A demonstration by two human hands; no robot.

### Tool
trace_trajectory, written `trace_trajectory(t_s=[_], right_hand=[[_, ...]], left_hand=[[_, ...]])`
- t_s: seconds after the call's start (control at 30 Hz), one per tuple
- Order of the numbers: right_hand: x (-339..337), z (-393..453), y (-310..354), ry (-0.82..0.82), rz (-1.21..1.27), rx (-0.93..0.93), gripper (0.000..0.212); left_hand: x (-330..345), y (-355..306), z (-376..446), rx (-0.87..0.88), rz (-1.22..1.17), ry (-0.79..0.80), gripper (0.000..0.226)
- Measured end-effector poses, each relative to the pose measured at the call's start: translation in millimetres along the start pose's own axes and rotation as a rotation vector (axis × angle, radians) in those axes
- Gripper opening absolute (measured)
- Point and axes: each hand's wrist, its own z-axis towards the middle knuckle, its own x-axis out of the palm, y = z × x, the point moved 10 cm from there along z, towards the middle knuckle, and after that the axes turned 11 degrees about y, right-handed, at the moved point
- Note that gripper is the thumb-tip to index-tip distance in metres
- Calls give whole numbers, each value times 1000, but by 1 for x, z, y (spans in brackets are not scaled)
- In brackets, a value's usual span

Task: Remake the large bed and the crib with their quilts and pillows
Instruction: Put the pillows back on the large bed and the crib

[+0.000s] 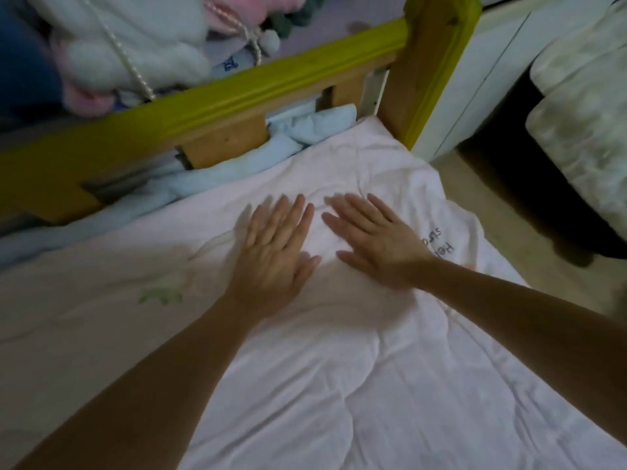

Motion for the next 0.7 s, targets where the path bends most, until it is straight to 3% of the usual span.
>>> trace_trajectory(t_s=[0.03,0.07,0.17,0.2,0.27,0.37,0.53,0.7], right_hand=[[8,3,-19,36,-12,12,59],[15,7,-53,56,22,137,58],[28,-14,-163,34,416,771,58],[33,-28,-181,8,534,884,59],[34,-50,-181,-23,614,912,61],[32,-91,-165,-42,501,939,58],[25,-100,-169,-160,440,782,14],[48,-103,-179,-273,675,811,20]], left_hand=[[8,0,17,5,31,29,69],[16,5,32,-16,67,64,72],[13,32,76,-216,65,86,75],[5,29,90,-254,72,84,73],[-11,-4,110,-162,103,54,68],[-16,-69,132,46,111,63,65],[-3,-91,167,-116,72,165,73],[-3,-83,183,-276,33,253,77]])
